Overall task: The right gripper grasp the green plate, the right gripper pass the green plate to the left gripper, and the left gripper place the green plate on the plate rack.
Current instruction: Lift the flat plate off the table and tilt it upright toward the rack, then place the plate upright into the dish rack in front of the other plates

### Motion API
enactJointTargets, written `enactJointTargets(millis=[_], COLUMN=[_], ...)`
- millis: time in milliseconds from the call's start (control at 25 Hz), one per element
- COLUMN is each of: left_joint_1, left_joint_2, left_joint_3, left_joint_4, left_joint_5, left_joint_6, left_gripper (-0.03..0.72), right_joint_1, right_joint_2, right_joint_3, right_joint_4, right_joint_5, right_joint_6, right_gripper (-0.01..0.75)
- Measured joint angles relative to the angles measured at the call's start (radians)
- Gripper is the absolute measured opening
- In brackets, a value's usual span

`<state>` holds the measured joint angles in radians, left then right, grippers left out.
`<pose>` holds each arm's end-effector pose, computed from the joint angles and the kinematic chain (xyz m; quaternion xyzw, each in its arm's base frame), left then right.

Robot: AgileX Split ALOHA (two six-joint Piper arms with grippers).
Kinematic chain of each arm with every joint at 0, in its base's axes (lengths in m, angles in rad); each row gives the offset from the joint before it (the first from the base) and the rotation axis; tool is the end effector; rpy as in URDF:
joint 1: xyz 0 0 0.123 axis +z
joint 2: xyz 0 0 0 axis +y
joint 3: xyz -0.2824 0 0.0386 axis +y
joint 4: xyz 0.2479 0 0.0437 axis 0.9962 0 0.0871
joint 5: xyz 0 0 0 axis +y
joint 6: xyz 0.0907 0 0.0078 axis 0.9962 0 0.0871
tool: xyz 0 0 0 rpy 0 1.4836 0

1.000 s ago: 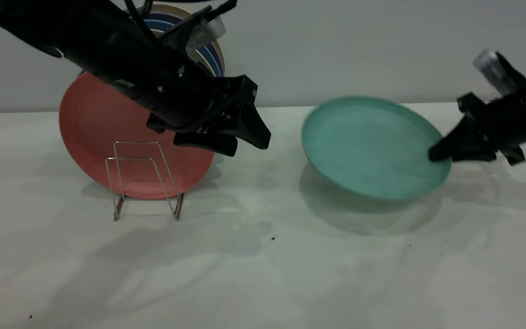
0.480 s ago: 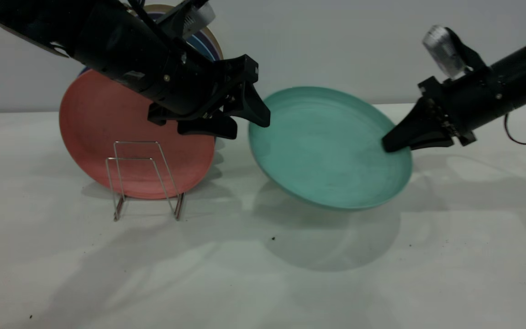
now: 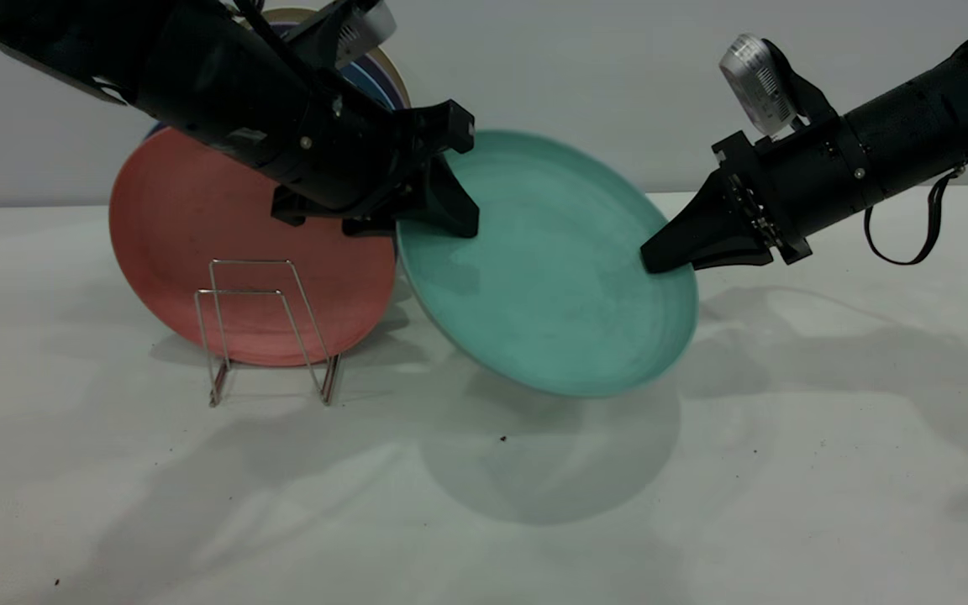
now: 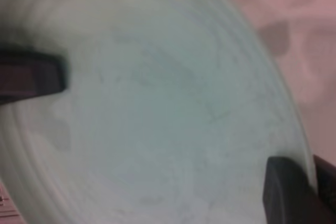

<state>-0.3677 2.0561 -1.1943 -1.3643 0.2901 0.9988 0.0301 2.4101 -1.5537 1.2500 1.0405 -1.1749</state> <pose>0.3818 -0.1745 0.1303 0.0559 0.9235 -0.2494 0.2859 0.4447 0.0880 0.0745 -0.1647 0.8640 0.4440 0.1711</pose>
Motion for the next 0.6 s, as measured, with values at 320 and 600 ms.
enactJointTargets(millis=[320,600], left_joint_1=[0.005,0.005], left_joint_2=[0.0,0.002], left_joint_3=[-0.001,-0.001], left_joint_4=[-0.012,0.018], left_joint_5=[0.002,0.012], left_joint_6=[0.014,0.085], left_gripper=[0.107,0.107], right_joint_1=[0.0,-0.036], right_joint_2=[-0.001,-0.12], right_joint_3=[0.0,-0.029], right_joint_4=[0.053,0.074], right_joint_5=[0.0,0.036], right_joint_6=[-0.038,-0.03], right_gripper=[0.203,0.62])
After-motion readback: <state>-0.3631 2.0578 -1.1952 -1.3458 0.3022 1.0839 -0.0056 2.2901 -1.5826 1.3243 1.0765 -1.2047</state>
